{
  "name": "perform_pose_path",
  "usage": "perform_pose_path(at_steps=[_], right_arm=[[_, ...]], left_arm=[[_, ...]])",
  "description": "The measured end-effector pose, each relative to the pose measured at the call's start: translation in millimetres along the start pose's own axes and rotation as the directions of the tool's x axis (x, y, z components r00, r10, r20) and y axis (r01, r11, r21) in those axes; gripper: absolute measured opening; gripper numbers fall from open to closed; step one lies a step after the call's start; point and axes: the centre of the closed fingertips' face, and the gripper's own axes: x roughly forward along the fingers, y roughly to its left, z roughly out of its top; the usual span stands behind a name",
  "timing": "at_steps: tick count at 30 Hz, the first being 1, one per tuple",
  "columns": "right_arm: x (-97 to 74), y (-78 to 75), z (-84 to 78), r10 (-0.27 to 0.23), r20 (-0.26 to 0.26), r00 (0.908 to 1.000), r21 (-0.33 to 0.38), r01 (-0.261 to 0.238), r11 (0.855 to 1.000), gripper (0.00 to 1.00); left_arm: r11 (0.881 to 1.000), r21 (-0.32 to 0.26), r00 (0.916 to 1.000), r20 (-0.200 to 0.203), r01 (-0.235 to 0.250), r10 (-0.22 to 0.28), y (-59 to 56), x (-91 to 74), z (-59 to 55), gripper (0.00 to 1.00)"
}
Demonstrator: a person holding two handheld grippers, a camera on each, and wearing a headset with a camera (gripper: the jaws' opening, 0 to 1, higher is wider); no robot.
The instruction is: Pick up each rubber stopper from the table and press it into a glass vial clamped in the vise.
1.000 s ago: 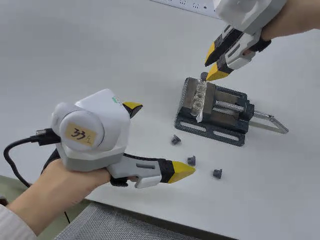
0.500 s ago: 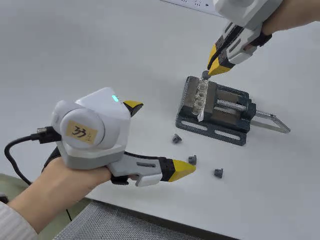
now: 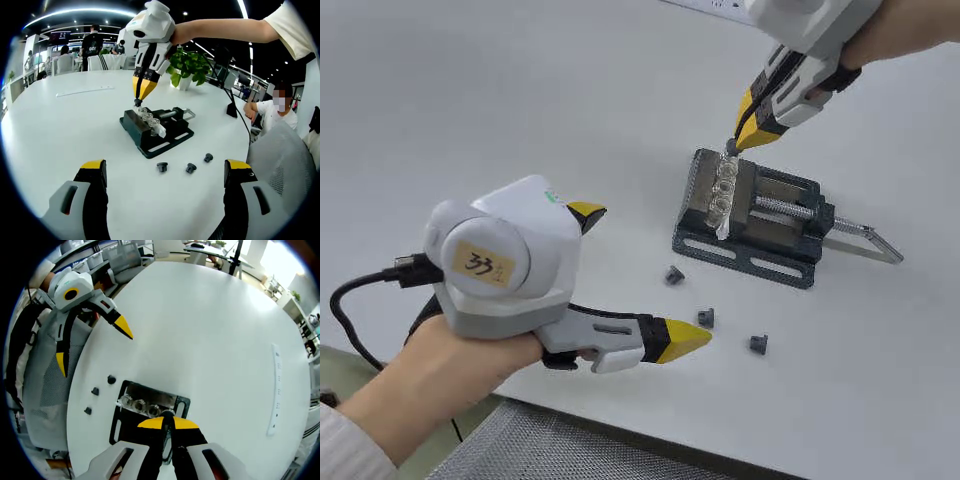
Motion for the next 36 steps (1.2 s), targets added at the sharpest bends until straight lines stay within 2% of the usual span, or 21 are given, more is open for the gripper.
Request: perform_pose_path(at_steps=[3,8,17,23,36], right_arm=[[0.0,-1.3,0.0,0.002,0.001,1.0,0.003,-0.002,1.0,0.0],[-2.2,6.2,1.6,0.0,-0.004,1.0,0.002,0.0,1.0,0.0],[-2.9,13.4,3.8,-0.008,-0.042,0.9991,-0.039,0.006,0.999,0.0],[-0.7,4.9,0.5,-0.008,-0.049,0.9988,-0.022,0.007,1.0,0.0],[3.8,4.6,-2.7,-0.006,-0.058,0.9983,0.0,0.006,1.0,0.0]], left_arm=[[1.0,-0.003,1.0,-0.002,0.0,0.0,0.5,0.2,-1.6,0.97],[1.0,-0.006,1.0,-0.005,-0.002,0.002,1.4,0.4,-3.5,0.97],[1.0,-0.008,1.0,-0.005,0.001,-0.001,0.4,2.2,-1.6,0.97],[1.0,-0.013,1.0,-0.004,0.003,-0.003,-0.4,3.2,-1.0,0.97],[1.0,-0.018,1.0,-0.007,0.001,-0.001,0.9,4.2,-2.8,0.97]])
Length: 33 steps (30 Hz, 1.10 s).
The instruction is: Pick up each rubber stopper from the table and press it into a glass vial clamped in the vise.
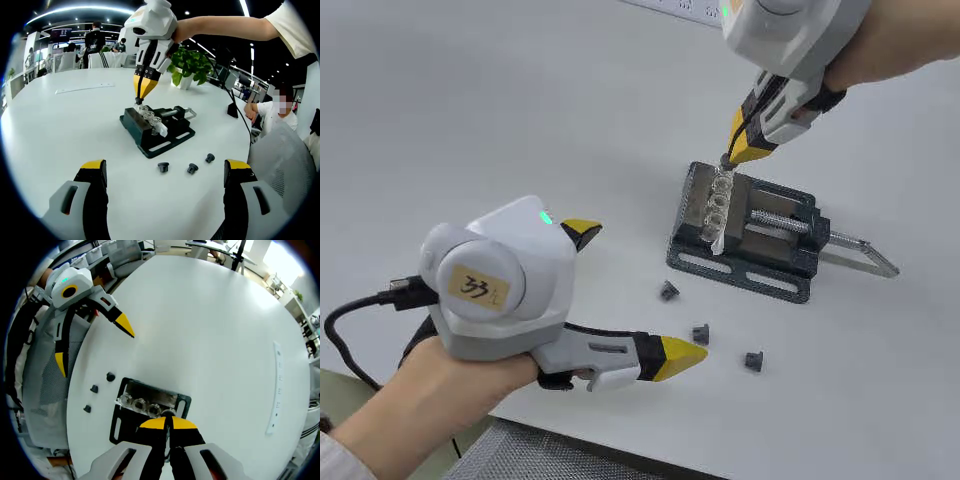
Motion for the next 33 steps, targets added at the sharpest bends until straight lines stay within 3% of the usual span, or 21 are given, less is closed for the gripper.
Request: perform_pose_path(at_steps=[21,33], right_arm=[[1.8,-0.7,-0.9,-0.003,-0.009,1.0,0.028,0.003,1.0,0.0],[-2.5,7.9,2.2,-0.006,-0.036,0.9993,0.018,0.006,1.0,0.0]], left_arm=[[1.0,-0.01,1.0,-0.005,0.002,-0.002,-0.2,3.8,-2.0,0.97],[1.0,-0.018,1.0,-0.004,0.004,-0.004,0.3,5.6,-5.2,0.97]])
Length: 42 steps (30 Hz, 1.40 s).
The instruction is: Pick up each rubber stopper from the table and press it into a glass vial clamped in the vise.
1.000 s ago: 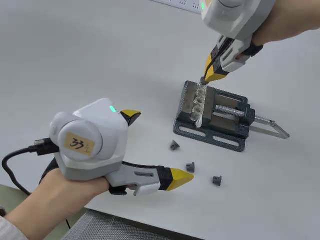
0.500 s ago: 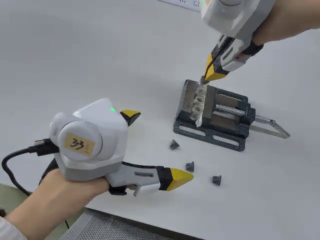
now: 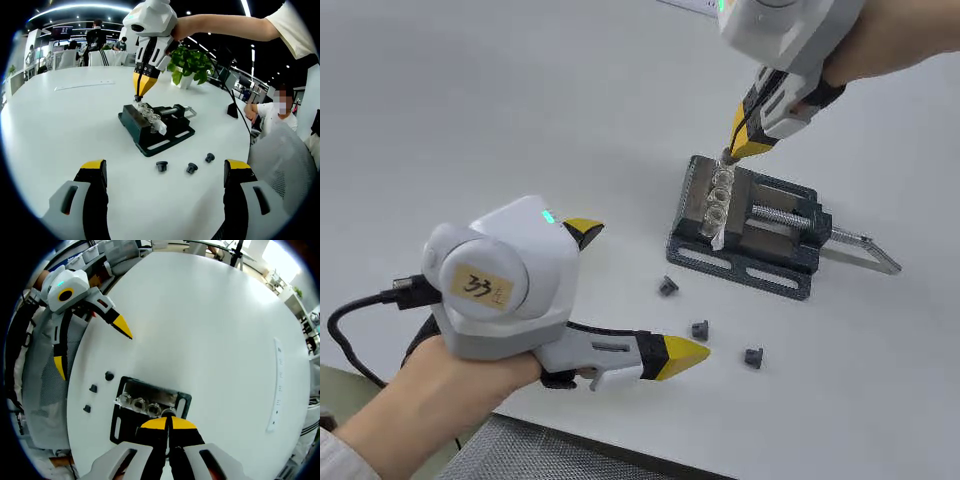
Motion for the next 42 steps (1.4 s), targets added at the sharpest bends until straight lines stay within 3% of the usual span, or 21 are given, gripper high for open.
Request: perform_pose_path(at_steps=[6,13,16,19,24,33,37,42], right_arm=[[0.2,0.5,0.5,-0.02,-0.04,0.999,-0.025,0.019,1.0,0.0],[-0.9,0.7,0.3,-0.031,-0.053,0.9981,0.004,0.031,1.0,0.0],[-0.8,2.2,0.7,-0.047,-0.085,0.9953,-0.012,0.047,0.999,0.0],[3.0,-4.9,0.5,-0.052,-0.106,0.993,0.001,0.052,0.999,0.0],[6.9,-12.0,-1.6,-0.067,-0.118,0.9907,0.007,0.069,0.998,0.0],[6.9,-11.7,-3.7,-0.081,-0.12,0.9894,0.03,0.086,0.996,0.0],[7.0,-8.1,-3.0,-0.115,-0.157,0.981,-0.015,0.114,0.993,0.0],[4.1,-9.6,-3.9,-0.101,-0.132,0.9862,0.014,0.103,0.995,0.0]], left_arm=[[1.0,-0.001,1.0,0.005,0.003,-0.003,-1.6,2.4,2.2,0.97],[1.0,-0.002,1.0,0.008,0.004,-0.004,-2.5,3.1,2.6,0.97],[1.0,-0.005,0.9999,0.011,0.001,-0.001,-2.1,3.0,2.2,0.97],[1.0,-0.005,0.9999,0.012,0.0,0.0,-2.2,2.7,2.3,0.97],[1.0,-0.007,0.9998,0.017,-0.004,0.004,-0.9,2.5,1.8,0.97],[1.0,-0.01,0.9998,0.019,-0.005,0.005,-0.5,2.7,2.0,0.97],[1.0,-0.011,0.9998,0.019,-0.005,0.005,0.6,3.3,0.0,0.96],[1.0,-0.007,0.9998,0.019,-0.004,0.004,-2.7,2.9,3.4,0.96]])
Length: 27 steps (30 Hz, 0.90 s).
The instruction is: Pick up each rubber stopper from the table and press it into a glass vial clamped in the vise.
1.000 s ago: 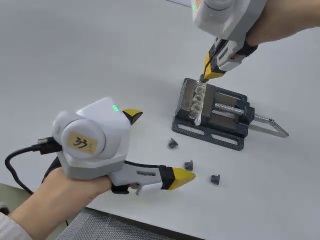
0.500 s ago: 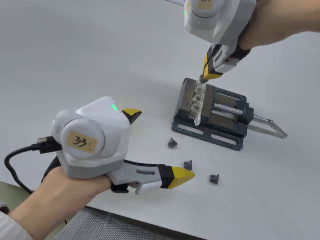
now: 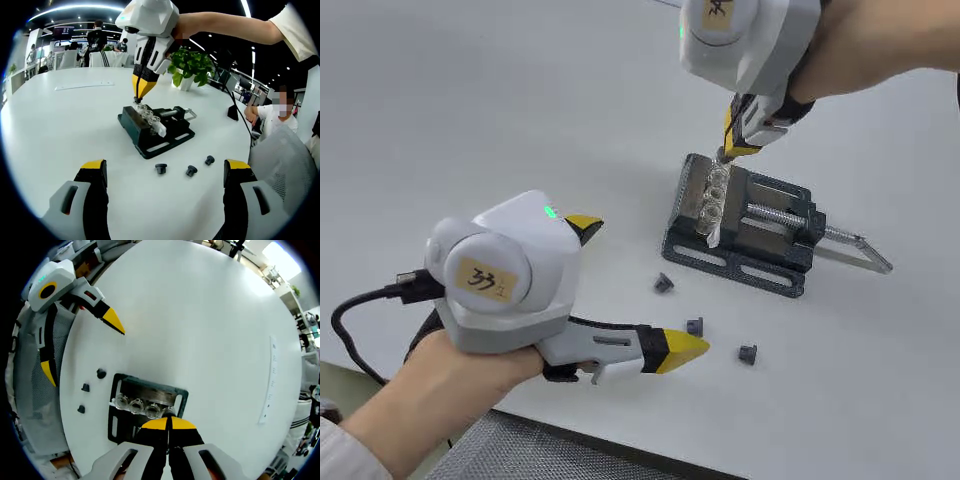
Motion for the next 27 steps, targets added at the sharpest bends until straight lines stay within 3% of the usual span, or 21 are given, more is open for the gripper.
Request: perform_pose_path(at_steps=[3,7,10,20,27], right_arm=[[1.1,0.0,-0.4,-0.001,0.006,1.0,-0.014,0.001,1.0,0.0],[0.3,-2.8,0.1,0.043,0.049,0.9979,0.031,-0.045,0.999,0.0],[-0.5,-2.5,0.1,0.047,0.062,0.997,0.022,-0.048,0.999,0.0],[-6.5,5.0,1.4,0.055,0.077,0.9955,-0.028,-0.053,0.998,0.0],[-10.5,5.2,-4.7,0.073,0.089,0.9934,-0.008,-0.072,0.997,0.0]], left_arm=[[1.0,0.003,1.0,-0.003,-0.001,0.001,0.1,-0.7,0.0,0.96],[1.0,0.004,1.0,-0.002,-0.008,0.008,4.5,-2.0,0.3,0.96],[1.0,0.002,0.9999,-0.001,-0.011,0.011,5.8,-2.7,0.9,0.96],[1.0,0.004,0.9998,0.002,-0.019,0.019,7.9,-4.8,2.1,0.96],[1.0,0.004,0.9998,-0.001,-0.018,0.018,6.7,-5.1,1.3,0.96]])
